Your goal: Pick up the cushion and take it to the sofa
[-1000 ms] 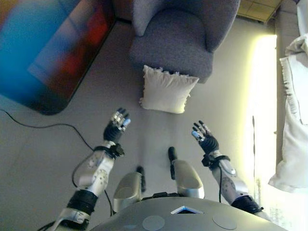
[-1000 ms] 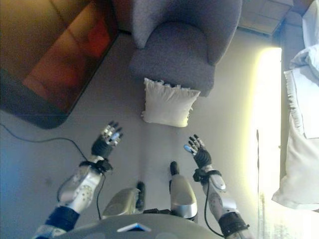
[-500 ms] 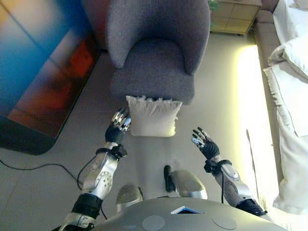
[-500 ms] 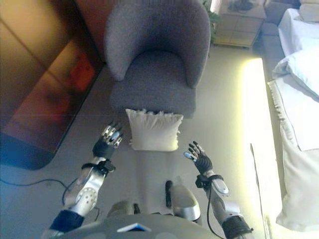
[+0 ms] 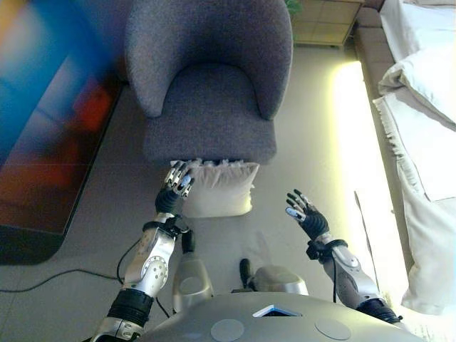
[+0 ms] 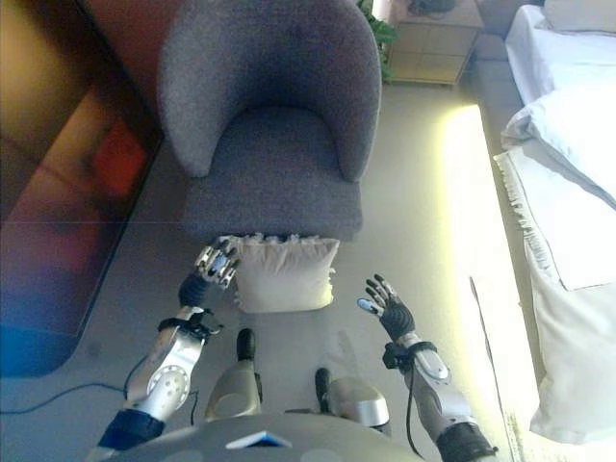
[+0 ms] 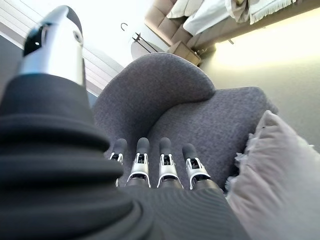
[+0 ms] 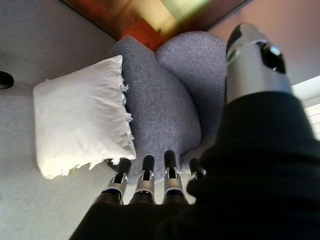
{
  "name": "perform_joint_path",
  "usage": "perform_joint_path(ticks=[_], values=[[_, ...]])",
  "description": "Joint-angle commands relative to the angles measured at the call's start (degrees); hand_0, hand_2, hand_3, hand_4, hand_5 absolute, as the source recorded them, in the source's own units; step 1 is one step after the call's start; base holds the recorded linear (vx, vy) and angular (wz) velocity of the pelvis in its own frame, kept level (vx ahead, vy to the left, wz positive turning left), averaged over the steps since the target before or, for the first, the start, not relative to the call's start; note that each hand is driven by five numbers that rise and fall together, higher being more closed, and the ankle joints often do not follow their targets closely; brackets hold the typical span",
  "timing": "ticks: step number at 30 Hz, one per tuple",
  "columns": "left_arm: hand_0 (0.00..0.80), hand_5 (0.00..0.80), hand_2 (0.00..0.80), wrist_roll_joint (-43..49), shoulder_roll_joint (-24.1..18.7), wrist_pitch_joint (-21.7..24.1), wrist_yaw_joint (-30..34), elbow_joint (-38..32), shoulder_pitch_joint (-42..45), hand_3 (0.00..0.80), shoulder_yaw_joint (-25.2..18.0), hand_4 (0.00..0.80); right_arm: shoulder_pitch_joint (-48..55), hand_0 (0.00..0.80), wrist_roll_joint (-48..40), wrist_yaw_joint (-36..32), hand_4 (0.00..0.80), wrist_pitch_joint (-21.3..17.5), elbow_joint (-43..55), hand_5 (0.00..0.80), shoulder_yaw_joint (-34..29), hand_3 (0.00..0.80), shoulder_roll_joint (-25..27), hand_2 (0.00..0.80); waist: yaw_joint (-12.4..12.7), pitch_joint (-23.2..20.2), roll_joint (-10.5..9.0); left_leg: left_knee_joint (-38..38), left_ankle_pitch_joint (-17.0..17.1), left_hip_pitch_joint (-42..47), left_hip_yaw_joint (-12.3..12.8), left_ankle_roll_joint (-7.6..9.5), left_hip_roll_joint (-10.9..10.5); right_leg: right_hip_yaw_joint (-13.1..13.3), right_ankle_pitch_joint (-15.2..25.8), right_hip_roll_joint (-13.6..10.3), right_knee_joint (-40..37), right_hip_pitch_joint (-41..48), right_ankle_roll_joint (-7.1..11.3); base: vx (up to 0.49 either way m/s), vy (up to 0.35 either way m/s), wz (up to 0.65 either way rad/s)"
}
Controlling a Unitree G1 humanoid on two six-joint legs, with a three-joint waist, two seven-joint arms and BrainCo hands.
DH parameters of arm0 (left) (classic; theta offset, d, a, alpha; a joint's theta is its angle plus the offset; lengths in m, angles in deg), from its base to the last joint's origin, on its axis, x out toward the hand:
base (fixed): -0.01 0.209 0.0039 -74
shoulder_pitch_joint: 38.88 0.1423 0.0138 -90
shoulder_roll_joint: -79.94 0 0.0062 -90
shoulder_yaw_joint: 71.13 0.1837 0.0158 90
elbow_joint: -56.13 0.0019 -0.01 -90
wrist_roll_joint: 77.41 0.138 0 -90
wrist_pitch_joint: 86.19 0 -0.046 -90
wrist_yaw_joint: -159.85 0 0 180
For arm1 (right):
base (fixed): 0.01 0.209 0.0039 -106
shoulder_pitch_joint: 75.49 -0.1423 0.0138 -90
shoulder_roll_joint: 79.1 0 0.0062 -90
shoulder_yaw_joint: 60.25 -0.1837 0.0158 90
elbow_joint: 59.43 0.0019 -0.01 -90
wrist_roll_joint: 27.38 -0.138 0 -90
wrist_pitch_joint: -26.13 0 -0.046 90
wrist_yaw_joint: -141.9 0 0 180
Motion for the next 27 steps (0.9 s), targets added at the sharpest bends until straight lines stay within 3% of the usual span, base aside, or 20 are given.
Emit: perform_joint_path(ticks=[1,2,9,13,14,17,19,22,24,27], values=[[0.000,0.000,0.000,-0.82,-1.92,3.17,1.37,-3.27,0.21,0.000,-2.25,0.000,0.42,0.000,-0.68,-0.61,0.000,-2.35,5.83,0.000,-0.94,0.000,-1.10,0.000,-0.13,-1.37,-1.81,1.50,6.69,-2.80,2.45,-1.15,-0.69,-1.90,0.51,-5.89,2.15,-0.62,5.69,0.196,0.232,-0.21],[0.000,0.000,0.000,-0.83,-2.13,3.35,0.76,-3.57,0.29,0.000,-2.11,0.000,0.55,0.000,-0.53,-0.36,0.000,-2.03,6.13,0.000,-0.72,0.000,-1.22,0.000,0.07,-1.51,-1.72,0.62,6.56,-2.31,1.53,-0.99,-1.40,-1.96,0.42,-6.22,2.57,-0.77,5.95,0.193,0.232,-0.28],[0.000,0.000,0.000,0.04,-3.78,4.03,-0.47,-4.06,-0.63,0.000,-2.25,0.000,-1.70,0.000,-0.89,-0.10,0.000,-1.74,5.90,0.000,1.15,0.000,-2.77,0.000,1.79,-2.35,-2.02,3.80,2.43,-2.50,1.86,2.38,-6.43,-3.66,0.86,-10.12,5.81,-1.34,8.70,0.173,0.197,-0.15],[0.000,0.000,0.000,1.98,-4.59,3.05,0.52,-3.98,0.49,0.000,-3.37,0.000,-3.13,0.000,-1.57,2.11,0.000,-2.33,5.31,0.000,1.87,0.000,-4.59,0.000,3.17,-3.08,-1.95,4.08,0.24,-1.31,3.40,5.46,-8.94,-5.79,6.80,-13.40,18.62,-5.10,10.54,0.139,0.222,-0.06],[0.000,0.000,0.000,2.53,-5.10,2.57,1.49,-4.20,1.06,0.000,-3.71,0.000,-2.87,0.000,-1.83,2.64,0.000,-2.72,5.05,0.000,1.68,0.000,-5.20,0.000,3.20,-2.92,-0.85,3.76,-0.79,0.24,3.76,6.33,-9.24,-6.38,8.95,-13.51,27.78,-8.28,9.91,0.148,0.262,-0.05],[0.000,0.000,0.000,3.09,-5.78,2.52,3.36,-3.68,2.16,0.000,-4.35,0.000,-1.68,0.000,-1.79,3.23,0.000,-2.91,4.64,0.000,1.25,0.000,-5.54,0.000,2.97,-2.66,-0.21,3.73,-1.93,2.34,3.77,7.05,-10.63,-7.67,10.80,-13.64,33.27,-12.56,8.79,0.160,0.219,-0.08],[0.000,0.000,0.000,2.18,-6.34,2.00,4.03,-4.01,1.89,0.000,-5.21,0.000,-0.81,0.000,-1.46,3.16,0.000,-2.76,4.80,0.000,0.88,0.000,-5.16,0.000,2.50,-2.38,-0.39,3.77,-2.35,3.38,3.45,6.96,-11.50,-8.27,10.77,-13.66,29.50,-14.28,8.42,0.158,0.068,-0.01],[0.000,0.000,0.000,1.14,-6.68,1.94,4.10,-4.22,0.78,0.000,-5.57,0.000,-0.13,0.000,-1.60,2.94,0.000,-3.05,4.12,0.000,0.00,0.000,-4.80,0.000,1.15,-1.22,-1.58,4.38,-3.32,4.93,3.22,6.05,-12.25,-7.69,11.58,-14.23,17.05,-14.77,8.88,0.185,-0.065,-0.10],[0.000,0.000,0.000,0.85,-6.78,2.87,3.66,-4.39,0.37,0.000,-4.84,0.000,-0.03,0.000,-2.10,2.70,0.000,-2.89,4.38,0.000,-0.08,0.000,-4.25,0.000,-0.14,-0.40,-2.93,5.22,-4.88,5.84,3.64,5.33,-12.45,-5.92,13.54,-14.84,6.24,-15.01,10.28,0.215,-0.150,-0.06],[0.000,0.000,0.000,0.63,-6.84,4.25,3.56,-4.70,0.01,0.000,-3.25,0.000,-1.49,0.000,-3.16,2.79,0.000,-2.83,4.03,0.000,0.59,0.000,-3.74,0.000,-1.46,0.46,-4.68,5.97,-8.02,7.01,3.67,5.46,-12.99,-3.16,20.06,-15.34,-1.37,-17.92,12.69,0.209,-0.148,0.07]])
